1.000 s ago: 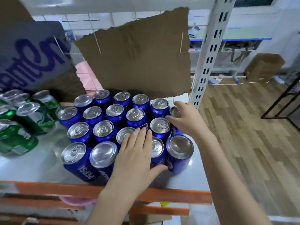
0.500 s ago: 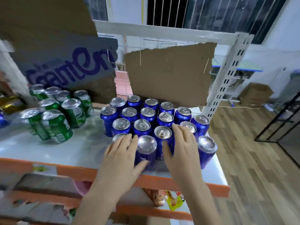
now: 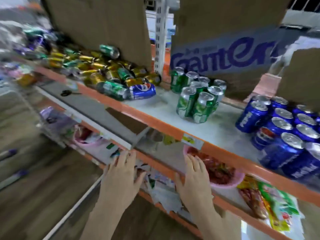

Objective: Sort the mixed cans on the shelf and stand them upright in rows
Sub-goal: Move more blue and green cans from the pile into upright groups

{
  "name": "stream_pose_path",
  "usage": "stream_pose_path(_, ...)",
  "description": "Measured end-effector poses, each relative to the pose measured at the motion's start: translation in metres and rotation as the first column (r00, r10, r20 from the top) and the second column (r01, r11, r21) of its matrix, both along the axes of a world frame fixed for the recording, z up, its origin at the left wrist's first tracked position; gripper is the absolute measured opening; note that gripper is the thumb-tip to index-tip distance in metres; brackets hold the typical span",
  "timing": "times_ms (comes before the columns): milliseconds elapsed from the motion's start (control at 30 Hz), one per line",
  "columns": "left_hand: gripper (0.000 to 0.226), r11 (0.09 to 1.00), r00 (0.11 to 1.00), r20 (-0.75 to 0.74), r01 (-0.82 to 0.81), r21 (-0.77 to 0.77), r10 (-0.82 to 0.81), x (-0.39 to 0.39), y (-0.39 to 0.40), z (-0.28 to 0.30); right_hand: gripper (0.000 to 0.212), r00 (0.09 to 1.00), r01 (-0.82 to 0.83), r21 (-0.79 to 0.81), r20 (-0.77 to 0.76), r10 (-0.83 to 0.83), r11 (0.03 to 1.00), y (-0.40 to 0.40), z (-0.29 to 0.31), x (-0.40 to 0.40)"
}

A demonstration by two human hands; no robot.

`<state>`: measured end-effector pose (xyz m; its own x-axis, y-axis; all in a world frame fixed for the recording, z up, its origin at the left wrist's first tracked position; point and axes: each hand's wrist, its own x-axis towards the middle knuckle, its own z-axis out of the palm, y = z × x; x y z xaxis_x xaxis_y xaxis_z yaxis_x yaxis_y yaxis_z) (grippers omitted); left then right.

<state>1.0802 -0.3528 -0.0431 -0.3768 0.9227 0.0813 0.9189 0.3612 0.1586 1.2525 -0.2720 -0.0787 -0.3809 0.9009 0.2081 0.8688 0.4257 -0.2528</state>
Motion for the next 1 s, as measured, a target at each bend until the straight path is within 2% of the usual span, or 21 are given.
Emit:
stream_pose_path(100,0.063,0.996,0.997,0.028,-0.072,0.056,0.070,-0.047,-0.025,-0.004,0.066,0.998,-0.051,-0.044,0.026,0.052,0.998,-0.008,-0.001,-0.050)
stream_pose_path(200,0.065,0.987,0.985,0.063,-0.160,0.004,0.159,-0.084,-0.038,-0.014,0.062,0.992,-0.123,-0.116,0.011,0.125,0.986,-0.009,0.008,-0.097)
stream_pose_path(433,0.058,0.977,0.972,0.103,-0.212,0.006,0.210,-0.179,-0.022,-0.037,0.063,0.983,-0.182,-0.211,-0.066,0.171,0.960,0.033,0.005,-0.202)
stream_pose_path(500,0.050,0.976,0.972,0.101,-0.216,0.020,0.213,-0.218,-0.007,-0.040,0.063,0.980,-0.188,-0.195,-0.096,0.172,0.963,0.056,0.003,-0.234)
stream_pose_path(567,0.052,0.972,0.972,0.039,-0.234,0.018,0.233,-0.258,0.010,-0.038,0.063,0.975,-0.203,-0.166,-0.128,0.183,0.965,0.080,0.005,-0.267)
stream_pose_path(767,0.057,0.946,0.950,-0.019,-0.309,0.102,0.313,-0.371,0.063,-0.005,0.054,0.930,-0.275,-0.030,-0.263,0.258,0.961,0.138,0.031,-0.371)
stream_pose_path(867,0.054,0.934,0.947,0.026,-0.319,0.159,0.319,-0.407,0.075,0.001,0.050,0.901,-0.313,0.033,-0.305,0.308,0.949,0.156,0.039,-0.419)
stream_pose_path(1000,0.053,0.904,0.915,0.112,-0.400,0.150,0.387,-0.444,0.071,-0.008,0.049,0.882,-0.374,0.044,-0.292,0.370,0.926,0.162,0.036,-0.469)
